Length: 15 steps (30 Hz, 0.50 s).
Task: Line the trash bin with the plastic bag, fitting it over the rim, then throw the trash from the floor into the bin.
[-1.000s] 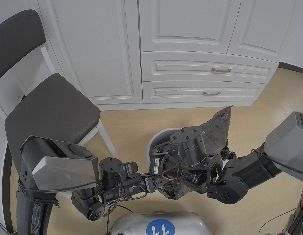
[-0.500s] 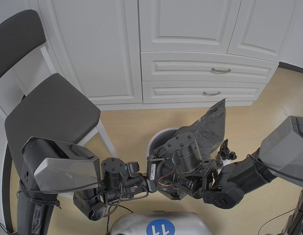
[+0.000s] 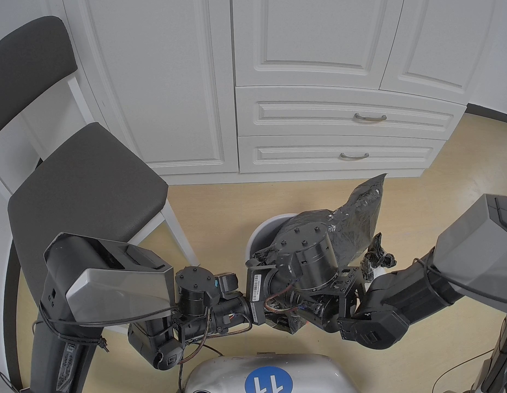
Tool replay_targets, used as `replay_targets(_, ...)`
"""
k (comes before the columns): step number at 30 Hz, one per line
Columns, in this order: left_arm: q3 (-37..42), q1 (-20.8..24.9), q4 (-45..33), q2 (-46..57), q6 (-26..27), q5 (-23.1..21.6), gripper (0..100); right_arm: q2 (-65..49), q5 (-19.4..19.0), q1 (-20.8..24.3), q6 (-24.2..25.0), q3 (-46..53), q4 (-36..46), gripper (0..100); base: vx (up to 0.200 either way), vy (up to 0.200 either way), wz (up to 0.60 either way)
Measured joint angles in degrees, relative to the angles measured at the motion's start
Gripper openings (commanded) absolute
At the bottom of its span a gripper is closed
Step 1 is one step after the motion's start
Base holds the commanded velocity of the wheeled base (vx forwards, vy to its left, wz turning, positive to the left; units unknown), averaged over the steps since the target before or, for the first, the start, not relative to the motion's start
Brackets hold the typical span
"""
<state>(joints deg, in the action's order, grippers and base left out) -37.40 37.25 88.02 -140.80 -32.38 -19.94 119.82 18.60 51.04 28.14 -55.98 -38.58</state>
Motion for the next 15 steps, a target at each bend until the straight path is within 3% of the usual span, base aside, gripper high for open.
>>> replay_targets(3,0.0,0.0,0.0,-0.1,0.0,0.0,0,-0.7,0.0,-0.4,-0.3,0.7,-0.2,0,0.0,0.0,0.0)
replay_targets(4,0.0,0.0,0.0,-0.1,0.0,0.0,0,-1.0,0.0,-0.4,-0.4,1.1,-0.3,100,0.0,0.0,0.0)
replay_targets(15,0.2,-0.3,0.0,0.3,0.0,0.7,0,-6.1,0.0,-2.0,-3.8,3.6,-0.6,100,0.0,0.0,0.0)
